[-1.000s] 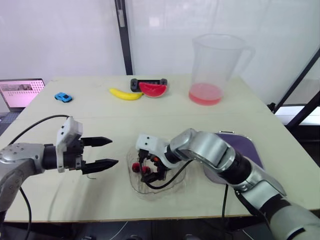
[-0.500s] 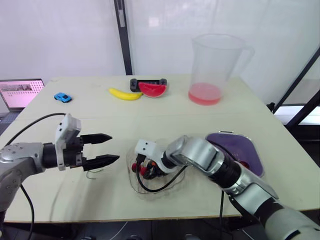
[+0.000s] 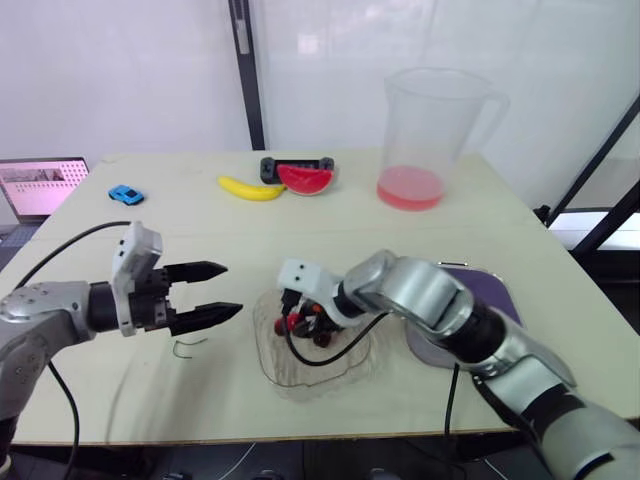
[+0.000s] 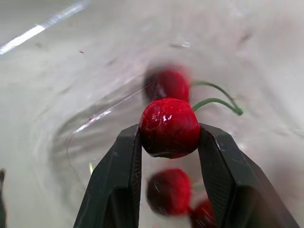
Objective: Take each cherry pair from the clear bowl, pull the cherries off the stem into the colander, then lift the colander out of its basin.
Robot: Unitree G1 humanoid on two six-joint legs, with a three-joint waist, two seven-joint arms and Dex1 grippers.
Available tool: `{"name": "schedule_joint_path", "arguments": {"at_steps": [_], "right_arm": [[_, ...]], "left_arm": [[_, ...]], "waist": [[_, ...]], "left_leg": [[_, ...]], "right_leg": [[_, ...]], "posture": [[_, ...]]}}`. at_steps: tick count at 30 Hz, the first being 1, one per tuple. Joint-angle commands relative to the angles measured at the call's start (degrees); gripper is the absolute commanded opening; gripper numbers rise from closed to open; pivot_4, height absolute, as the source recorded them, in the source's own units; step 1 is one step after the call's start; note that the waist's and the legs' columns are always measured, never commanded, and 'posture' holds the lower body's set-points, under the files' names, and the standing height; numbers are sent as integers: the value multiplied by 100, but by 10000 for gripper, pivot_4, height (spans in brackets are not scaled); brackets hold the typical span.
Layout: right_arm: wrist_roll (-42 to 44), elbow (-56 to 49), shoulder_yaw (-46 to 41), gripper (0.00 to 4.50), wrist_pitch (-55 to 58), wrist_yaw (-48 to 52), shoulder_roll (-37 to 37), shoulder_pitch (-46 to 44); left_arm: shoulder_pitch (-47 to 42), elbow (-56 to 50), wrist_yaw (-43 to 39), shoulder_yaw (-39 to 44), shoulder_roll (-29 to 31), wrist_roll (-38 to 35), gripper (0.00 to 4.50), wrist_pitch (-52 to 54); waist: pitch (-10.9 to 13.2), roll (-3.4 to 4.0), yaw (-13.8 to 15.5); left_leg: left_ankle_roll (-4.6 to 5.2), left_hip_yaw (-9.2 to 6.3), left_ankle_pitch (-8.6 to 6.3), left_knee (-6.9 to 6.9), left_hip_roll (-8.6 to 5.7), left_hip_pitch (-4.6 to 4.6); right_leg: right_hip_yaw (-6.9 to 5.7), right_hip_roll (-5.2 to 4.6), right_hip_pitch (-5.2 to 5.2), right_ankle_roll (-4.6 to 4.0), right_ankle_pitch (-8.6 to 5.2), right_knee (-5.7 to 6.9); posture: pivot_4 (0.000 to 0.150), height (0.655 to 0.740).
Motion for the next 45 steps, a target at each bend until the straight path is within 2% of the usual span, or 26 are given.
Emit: {"name": "schedule_joint_path", "arguments": {"at_steps": [1,8,16,22,29,37,45], "right_arm": [[-43,-620,-277,17772,-912,464,-528,-119],[-486,-1144,-604,17772,-2381,767,-1281,232],[-883,-1599,-915,17772,-3194,998,-1782,537],[-2149,-1764,-651,17772,-4948,1054,-2155,811],[-2966,-1658,-691,17772,-5778,1066,-1929,1150],[-3459,-1642,-762,17772,-6223,1424,-1867,1184],[-3881,-1519,-871,17772,-6638,1529,-1785,1235]], "left_arm": [[-299,125,82,145,-115,-263,45000,74],[-805,329,289,129,-457,-633,45000,289],[-1202,711,212,-25,-604,-579,45000,327],[-1539,975,-51,-361,-652,-326,45000,196],[-1793,976,-95,-546,-905,-339,45000,262],[-2590,769,585,-1210,-1270,-192,45000,920],[-2727,619,550,-1418,-1117,-114,45000,1193]], "waist": [[0,0,10],[-1,-1,-9],[0,-2,-1],[0,-3,10],[-1,-3,1],[0,-5,42],[0,-5,-3]], "left_leg": [[0,0,0,1,0,-1],[1,3,-1,1,-3,0],[1,4,0,3,-3,0],[1,5,0,5,-7,0],[0,4,0,5,-4,0],[-2,0,1,19,-6,-1],[-34,1,20,14,-4,0]], "right_leg": [[0,-1,0,0,0,-1],[0,2,2,1,0,-3],[1,2,3,1,0,-3],[0,1,7,1,0,-4],[0,4,6,1,0,-3],[-2,3,16,1,0,-4],[-1,10,11,1,0,-2]], "posture": [[1500,7400],[1500,7400],[1500,7400],[1500,7400],[1500,7400],[1500,7400],[1500,7400]]}}
